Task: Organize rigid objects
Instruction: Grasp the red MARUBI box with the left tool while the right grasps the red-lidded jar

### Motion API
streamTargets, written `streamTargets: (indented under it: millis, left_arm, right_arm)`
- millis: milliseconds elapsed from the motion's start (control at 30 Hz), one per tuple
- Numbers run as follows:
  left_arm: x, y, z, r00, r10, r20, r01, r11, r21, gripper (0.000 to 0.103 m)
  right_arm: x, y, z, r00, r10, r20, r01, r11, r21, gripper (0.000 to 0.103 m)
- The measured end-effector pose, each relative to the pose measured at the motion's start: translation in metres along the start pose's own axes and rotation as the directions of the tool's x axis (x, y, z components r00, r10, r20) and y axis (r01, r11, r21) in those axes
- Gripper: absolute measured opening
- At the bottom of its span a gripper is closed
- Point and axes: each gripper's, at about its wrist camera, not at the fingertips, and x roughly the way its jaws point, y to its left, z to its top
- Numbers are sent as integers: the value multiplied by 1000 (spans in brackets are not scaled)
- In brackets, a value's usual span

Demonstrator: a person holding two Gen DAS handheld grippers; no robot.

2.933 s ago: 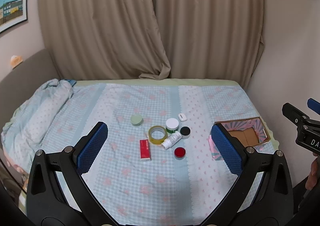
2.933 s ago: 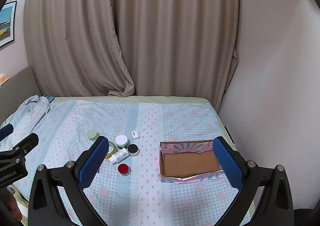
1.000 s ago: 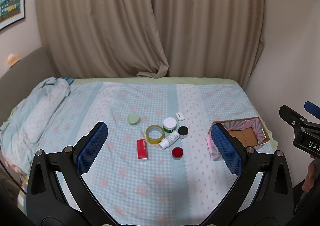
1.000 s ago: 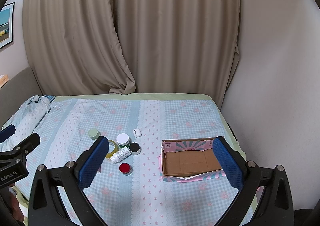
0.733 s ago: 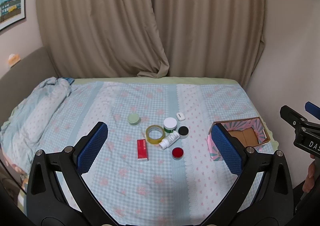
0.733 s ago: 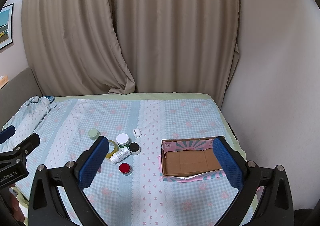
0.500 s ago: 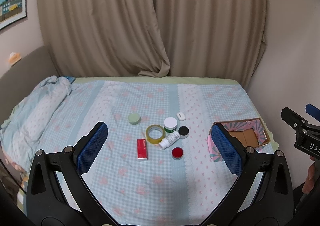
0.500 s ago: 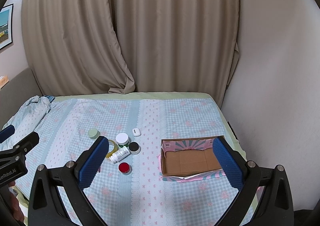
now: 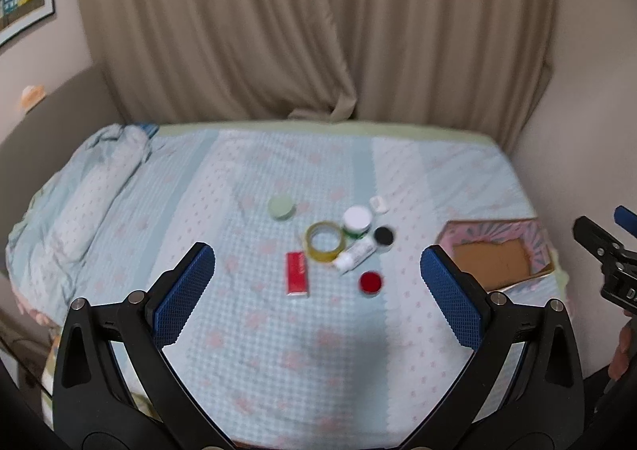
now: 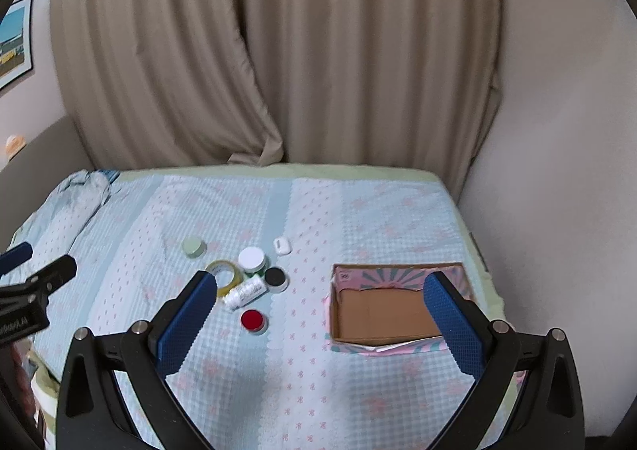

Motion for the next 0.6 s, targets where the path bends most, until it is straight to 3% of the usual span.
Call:
streamTargets:
  millis: [200,367,600]
  left_arm:
    - [71,25,-9,991,-35,-131,33,999,-16,102]
    - [150,42,-15,968,-71,-239,75,997,7,102]
    - [274,62,-24,909,-134,-394,165,985,46,102]
  right_arm:
    - [46,20,-12,995,22,-101,-24,1000,-15,103]
    - [92,48,-31,981,22,-191,-24,1000,-7,103]
    - [179,88,-62,947,18,-321,1,998,58,103]
